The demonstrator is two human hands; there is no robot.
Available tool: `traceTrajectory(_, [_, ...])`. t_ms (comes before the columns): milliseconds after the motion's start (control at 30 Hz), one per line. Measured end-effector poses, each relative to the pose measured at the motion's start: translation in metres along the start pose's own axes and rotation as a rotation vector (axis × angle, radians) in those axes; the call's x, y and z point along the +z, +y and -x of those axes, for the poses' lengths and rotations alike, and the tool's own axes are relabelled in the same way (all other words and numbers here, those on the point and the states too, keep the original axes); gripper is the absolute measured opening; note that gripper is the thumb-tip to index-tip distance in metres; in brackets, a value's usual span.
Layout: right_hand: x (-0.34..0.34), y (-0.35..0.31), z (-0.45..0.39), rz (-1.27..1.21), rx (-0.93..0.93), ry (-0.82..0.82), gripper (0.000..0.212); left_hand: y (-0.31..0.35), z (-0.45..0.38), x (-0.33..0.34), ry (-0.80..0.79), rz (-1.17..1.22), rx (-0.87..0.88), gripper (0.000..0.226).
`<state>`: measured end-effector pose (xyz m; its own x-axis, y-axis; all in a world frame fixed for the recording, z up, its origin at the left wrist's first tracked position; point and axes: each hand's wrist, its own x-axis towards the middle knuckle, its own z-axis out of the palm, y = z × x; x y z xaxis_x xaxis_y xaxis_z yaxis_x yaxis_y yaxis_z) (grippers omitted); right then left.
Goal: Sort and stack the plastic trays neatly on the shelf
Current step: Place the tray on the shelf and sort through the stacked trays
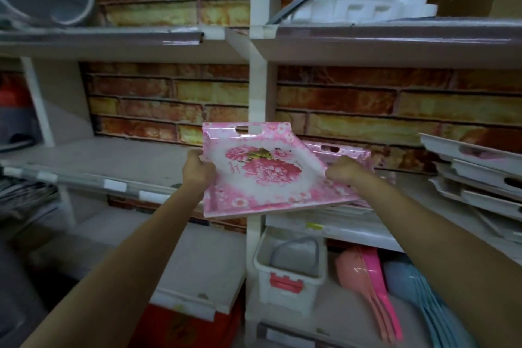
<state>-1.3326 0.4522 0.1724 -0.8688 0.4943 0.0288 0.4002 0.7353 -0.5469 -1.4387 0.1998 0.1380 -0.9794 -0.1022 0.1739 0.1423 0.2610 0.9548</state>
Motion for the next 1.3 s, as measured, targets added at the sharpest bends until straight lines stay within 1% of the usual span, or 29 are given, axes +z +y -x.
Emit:
traceTrajectory(67, [0.014,-0.007,-0.007,-0.04,-0.036,-0.028,0.037,-0.008,-0.002,-0.01,0.029,-0.04,-0.017,0.048])
traceTrajectory(100, [0.019,-0.013,-0.009,-0.041,-0.044,-0.035,0.039,-0.012,-0.004,-0.014,0.041,-0.044,-0.025,0.048])
traceTrajectory(233, [0.035,-0.036,-0.031,0.048,-0.098,-0.055,0.02,-0.024,-0.016,-0.03,0.11,-0.054,-0.066,0.046])
traceTrajectory(367, [0.062,-0.061,-0.068,0.072,-0.164,-0.092,0.029,-0.035,-0.038,-0.046,0.157,-0.042,-0.13,0.044])
traceTrajectory(433, [0.074,-0.077,-0.083,0.064,-0.175,-0.114,0.032,-0.041,-0.066,-0.056,0.182,-0.069,-0.126,0.044])
traceTrajectory(500, [0.086,-0.091,-0.1,0.051,-0.192,-0.148,0.034,-0.047,-0.098,-0.064,0.212,-0.105,-0.13,0.037])
traceTrajectory(567, [0.097,-0.103,-0.116,0.034,-0.216,-0.189,0.03,-0.037,-0.108,-0.068,0.224,-0.136,-0.15,0.038])
traceTrajectory(633, [0.103,-0.113,-0.126,0.033,-0.232,-0.212,0.015,-0.034,-0.115,-0.069,0.224,-0.143,-0.188,0.041])
traceTrajectory(700, [0.108,-0.119,-0.141,0.024,-0.237,-0.205,0.005,-0.035,-0.122,-0.07,0.209,-0.146,-0.224,0.036])
traceTrajectory(733, [0.109,-0.121,-0.147,0.012,-0.237,-0.211,0.004,-0.037,-0.125,-0.069,0.199,-0.146,-0.245,0.031])
traceTrajectory(800, [0.116,-0.123,-0.158,0.002,-0.223,-0.23,0.021,-0.044,-0.131,-0.066,0.19,-0.14,-0.287,0.02])
traceTrajectory(867, [0.126,-0.123,-0.169,-0.007,-0.225,-0.242,0.028,-0.052,-0.139,-0.064,0.192,-0.13,-0.323,0.013])
traceTrajectory(933, [0.136,-0.124,-0.179,-0.03,-0.224,-0.252,0.026,-0.057,-0.148,-0.062,0.217,-0.125,-0.322,0.012])
traceTrajectory(1033, [0.148,-0.128,-0.192,-0.031,-0.225,-0.273,0.018,-0.061,-0.167,-0.06,0.249,-0.089,-0.286,0.013])
traceTrajectory(1133, [0.159,-0.132,-0.204,-0.043,-0.203,-0.282,0.032,-0.064,-0.189,-0.057,0.231,-0.025,-0.256,0.013])
traceTrajectory(1167, [0.163,-0.133,-0.209,-0.043,-0.193,-0.285,0.033,-0.066,-0.197,-0.055,0.22,-0.01,-0.248,0.015])
traceTrajectory(1233, [0.169,-0.138,-0.217,-0.051,-0.167,-0.293,0.026,-0.07,-0.213,-0.053,0.187,0.004,-0.231,0.019])
traceTrajectory(1300, [0.176,-0.143,-0.226,-0.074,-0.134,-0.303,0.02,-0.075,-0.23,-0.053,0.157,0.001,-0.237,0.017])
